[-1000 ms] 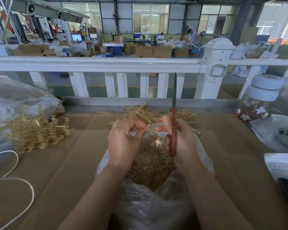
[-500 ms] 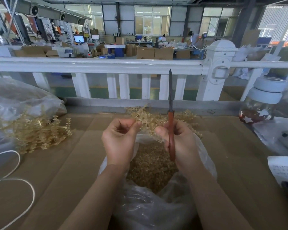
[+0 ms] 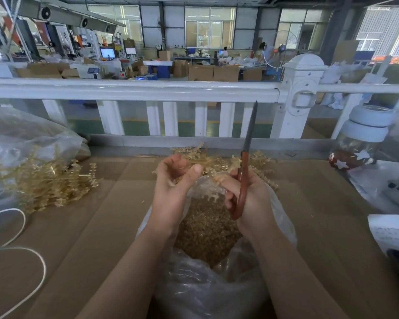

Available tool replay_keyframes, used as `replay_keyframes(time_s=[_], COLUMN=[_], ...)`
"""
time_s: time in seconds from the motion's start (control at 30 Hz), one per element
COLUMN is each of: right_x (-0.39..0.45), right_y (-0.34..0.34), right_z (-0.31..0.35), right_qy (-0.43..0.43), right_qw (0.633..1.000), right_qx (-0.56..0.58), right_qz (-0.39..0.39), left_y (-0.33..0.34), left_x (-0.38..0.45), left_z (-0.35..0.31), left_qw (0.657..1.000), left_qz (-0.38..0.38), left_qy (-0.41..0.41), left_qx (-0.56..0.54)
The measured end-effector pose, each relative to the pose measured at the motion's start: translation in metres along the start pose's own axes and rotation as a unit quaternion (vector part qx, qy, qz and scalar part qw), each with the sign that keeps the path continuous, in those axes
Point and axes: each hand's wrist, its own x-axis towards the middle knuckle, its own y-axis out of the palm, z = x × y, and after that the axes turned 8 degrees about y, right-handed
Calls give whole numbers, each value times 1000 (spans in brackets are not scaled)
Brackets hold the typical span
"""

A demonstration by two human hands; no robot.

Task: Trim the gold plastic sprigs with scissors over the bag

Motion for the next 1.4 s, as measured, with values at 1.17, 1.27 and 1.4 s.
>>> replay_keyframes(time_s=[1.17,1.27,1.4], right_x=[-9,-10,-11], right_y=[12,11,9], right_z=[-2,0,2], right_qy=[-68,-65,-68], right_qw=[992,995,996], right_qx=[-100,-76,-56], right_qz=[-20,-11,-7], left_y=[2,1,0], left_x=[-1,1,2], left_z=[10,11,7], left_qw=[998,997,994], left_qz=[41,56,89], left_qy=[25,6,-11], left_qx=[-39,-47,-58])
